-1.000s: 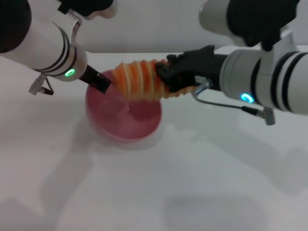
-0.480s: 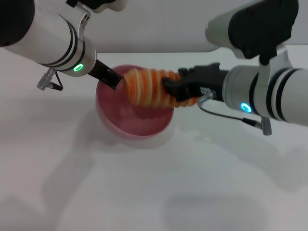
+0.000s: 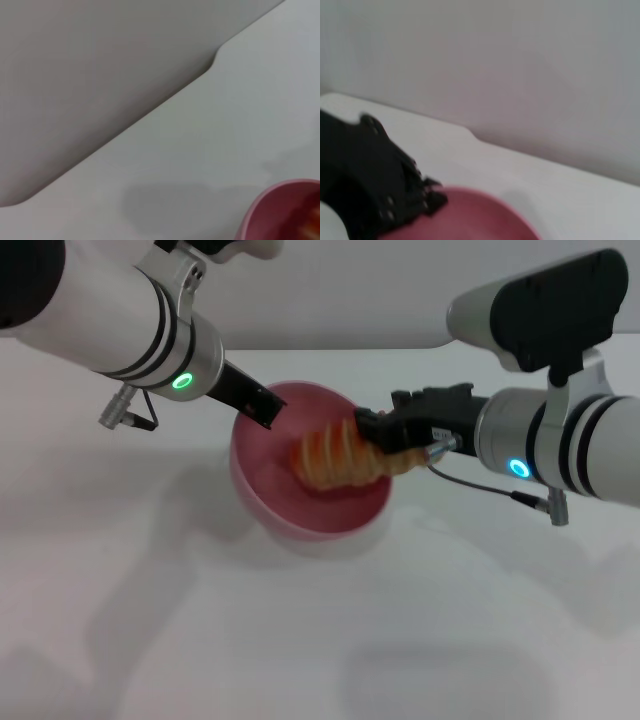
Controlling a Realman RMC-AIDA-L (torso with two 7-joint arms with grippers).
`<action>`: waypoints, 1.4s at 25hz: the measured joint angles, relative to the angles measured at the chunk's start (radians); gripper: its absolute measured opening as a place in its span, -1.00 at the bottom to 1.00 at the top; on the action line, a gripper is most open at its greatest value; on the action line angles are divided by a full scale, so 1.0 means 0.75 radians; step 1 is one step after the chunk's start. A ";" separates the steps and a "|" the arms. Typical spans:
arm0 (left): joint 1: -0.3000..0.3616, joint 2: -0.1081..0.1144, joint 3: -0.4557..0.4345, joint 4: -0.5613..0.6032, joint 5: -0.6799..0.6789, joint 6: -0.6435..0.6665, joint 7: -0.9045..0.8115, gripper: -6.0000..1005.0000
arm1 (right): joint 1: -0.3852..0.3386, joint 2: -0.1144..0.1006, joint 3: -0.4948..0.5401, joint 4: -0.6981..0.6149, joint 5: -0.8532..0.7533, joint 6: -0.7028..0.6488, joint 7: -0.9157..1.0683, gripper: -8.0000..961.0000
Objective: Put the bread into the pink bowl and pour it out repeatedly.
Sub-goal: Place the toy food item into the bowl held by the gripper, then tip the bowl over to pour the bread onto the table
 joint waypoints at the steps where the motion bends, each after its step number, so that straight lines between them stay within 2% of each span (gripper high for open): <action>1: 0.000 0.000 0.000 0.000 0.000 0.000 0.000 -0.89 | 0.000 -0.001 0.001 -0.017 0.000 -0.004 0.000 -0.03; 6: 0.008 0.000 0.008 -0.004 -0.060 0.023 0.017 -0.89 | 0.003 -0.003 -0.011 -0.143 0.000 -0.031 -0.015 -0.03; 12: 0.010 -0.003 0.012 -0.003 -0.062 0.029 0.033 -0.90 | -0.009 -0.001 -0.054 -0.242 -0.032 -0.058 -0.049 0.22; 15: 0.012 -0.001 0.012 -0.007 -0.063 0.039 0.046 -0.90 | -0.103 0.006 -0.049 -0.291 -0.172 -0.158 -0.060 0.32; 20: 0.004 -0.003 0.041 -0.009 -0.052 0.057 0.080 -0.90 | -0.295 0.014 0.055 -0.367 -0.474 -0.327 -0.028 0.49; 23: -0.013 -0.002 0.075 -0.009 -0.045 0.072 0.082 -0.90 | -0.400 0.017 0.085 -0.370 -0.707 -0.414 0.092 0.59; 24: -0.031 -0.002 0.129 -0.015 -0.023 0.110 0.083 -0.90 | -0.434 0.017 0.091 -0.368 -0.793 -0.438 0.153 0.59; 26: -0.038 -0.004 0.165 -0.018 0.004 0.132 0.083 -0.90 | -0.487 0.017 0.104 -0.362 -0.906 -0.457 0.261 0.59; 27: -0.038 -0.004 0.165 -0.018 0.004 0.132 0.083 -0.90 | -0.509 0.017 0.108 -0.357 -0.932 -0.461 0.297 0.59; 30: -0.051 -0.010 0.268 -0.016 0.094 0.184 0.083 -0.90 | -0.583 0.019 0.105 -0.331 -0.953 -0.478 0.336 0.59; 33: -0.051 -0.010 0.268 -0.016 0.094 0.184 0.083 -0.90 | -0.604 0.020 0.102 -0.319 -0.950 -0.477 0.349 0.59; 34: -0.059 -0.011 0.297 -0.013 0.120 0.196 0.080 -0.90 | -0.610 0.020 0.102 -0.313 -0.948 -0.476 0.361 0.59; 35: -0.087 -0.014 0.378 -0.006 0.208 0.248 0.080 -0.90 | -0.617 0.020 0.102 -0.308 -0.947 -0.475 0.373 0.59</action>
